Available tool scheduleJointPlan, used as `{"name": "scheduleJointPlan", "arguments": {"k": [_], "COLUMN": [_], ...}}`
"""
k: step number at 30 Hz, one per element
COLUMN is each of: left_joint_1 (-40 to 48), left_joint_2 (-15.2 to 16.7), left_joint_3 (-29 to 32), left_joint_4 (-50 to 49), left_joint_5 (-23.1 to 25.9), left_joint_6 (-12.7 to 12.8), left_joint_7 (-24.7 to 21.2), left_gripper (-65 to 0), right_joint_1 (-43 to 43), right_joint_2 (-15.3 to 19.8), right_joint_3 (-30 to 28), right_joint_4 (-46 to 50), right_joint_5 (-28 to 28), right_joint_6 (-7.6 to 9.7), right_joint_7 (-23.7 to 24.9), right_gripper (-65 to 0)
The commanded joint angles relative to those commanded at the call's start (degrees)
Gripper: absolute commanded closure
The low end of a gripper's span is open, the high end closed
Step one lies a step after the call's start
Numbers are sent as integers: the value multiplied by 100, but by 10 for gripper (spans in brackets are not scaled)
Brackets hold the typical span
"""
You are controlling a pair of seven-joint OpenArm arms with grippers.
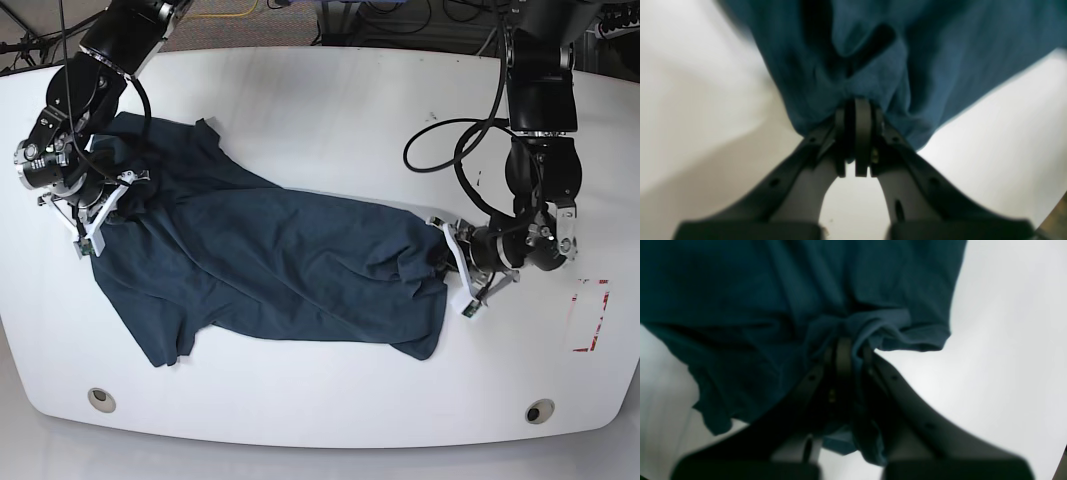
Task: Fold the T-shirt properly
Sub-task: 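Release the shirt with the left gripper and move it along the hem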
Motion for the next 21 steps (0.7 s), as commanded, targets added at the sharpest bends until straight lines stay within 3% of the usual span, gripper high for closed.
{"name": "scheduleJointPlan", "arguments": {"k": [4,8,14,21], "left_joint_1": [18,-26,-492,-976], "left_joint_2": [-9,-18,-9,-18], "left_joint_3": [-264,-695,-1152,-1160], "left_joint_4": [484,1152,1653,1837], "left_joint_5": [0,9,9,53], "left_joint_6": [-325,-695,-716,-716], "left_joint_7": [141,580,993,1011], "left_gripper": [-10,-10,-11,-11], "right_joint_1": [237,484,1134,1908], "right_joint_2": [9,229,484,923], "right_joint_3": [-9,-26,-44,-44], "right_joint_4": [-70,-114,-624,-1187], "right_joint_5": [0,0,9,53], "right_joint_6": [0,0,0,0], "right_joint_7": [-9,-18,-18,-97], "right_gripper": [0,0,0,0]}}
